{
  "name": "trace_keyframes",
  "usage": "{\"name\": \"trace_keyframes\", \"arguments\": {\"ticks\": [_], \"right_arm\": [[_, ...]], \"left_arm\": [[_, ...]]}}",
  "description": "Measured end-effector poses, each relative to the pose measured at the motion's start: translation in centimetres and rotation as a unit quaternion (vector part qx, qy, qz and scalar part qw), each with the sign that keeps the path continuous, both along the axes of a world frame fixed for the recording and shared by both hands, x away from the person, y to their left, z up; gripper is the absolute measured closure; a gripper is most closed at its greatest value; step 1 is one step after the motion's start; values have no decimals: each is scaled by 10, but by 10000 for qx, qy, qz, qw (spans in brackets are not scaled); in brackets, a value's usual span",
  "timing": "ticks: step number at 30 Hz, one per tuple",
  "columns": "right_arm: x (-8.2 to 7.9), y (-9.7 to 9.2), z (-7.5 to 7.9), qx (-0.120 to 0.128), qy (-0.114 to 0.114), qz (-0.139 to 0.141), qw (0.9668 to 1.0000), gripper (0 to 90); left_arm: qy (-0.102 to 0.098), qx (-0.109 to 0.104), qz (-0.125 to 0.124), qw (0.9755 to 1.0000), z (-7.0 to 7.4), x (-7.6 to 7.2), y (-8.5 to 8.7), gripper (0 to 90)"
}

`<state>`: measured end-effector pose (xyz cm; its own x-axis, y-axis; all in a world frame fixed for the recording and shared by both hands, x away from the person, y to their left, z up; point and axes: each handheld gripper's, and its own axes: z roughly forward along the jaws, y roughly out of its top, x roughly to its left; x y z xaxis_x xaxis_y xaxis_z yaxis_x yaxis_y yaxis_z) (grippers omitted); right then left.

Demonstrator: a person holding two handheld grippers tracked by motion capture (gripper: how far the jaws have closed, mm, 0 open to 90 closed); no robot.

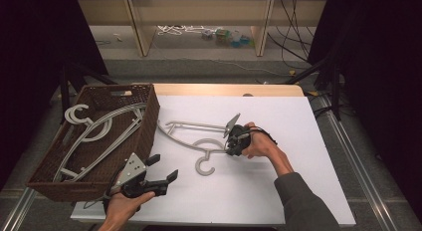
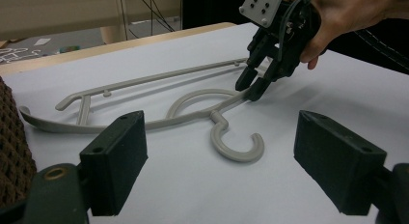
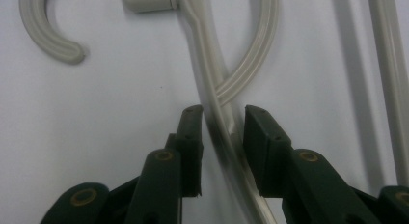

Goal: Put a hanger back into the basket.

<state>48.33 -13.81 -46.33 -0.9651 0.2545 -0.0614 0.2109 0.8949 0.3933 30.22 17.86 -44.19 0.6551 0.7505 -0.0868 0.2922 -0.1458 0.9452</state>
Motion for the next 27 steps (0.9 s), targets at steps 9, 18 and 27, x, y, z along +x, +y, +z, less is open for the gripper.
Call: {"name": "trace_keyframes", "arguments": {"ticks": [9,18,27], "right_arm": [[4,3,1,-118,150,83,9998,730],[6,6,2,-269,176,357,9988,769],[4,8,2,-358,2,873,9955,818]], "left_arm": [[-1,26,-6,10000,0,0,0,193],[-11,22,1,10000,-1,0,-1,197],[-20,34,-6,10000,0,0,0,201]]}}
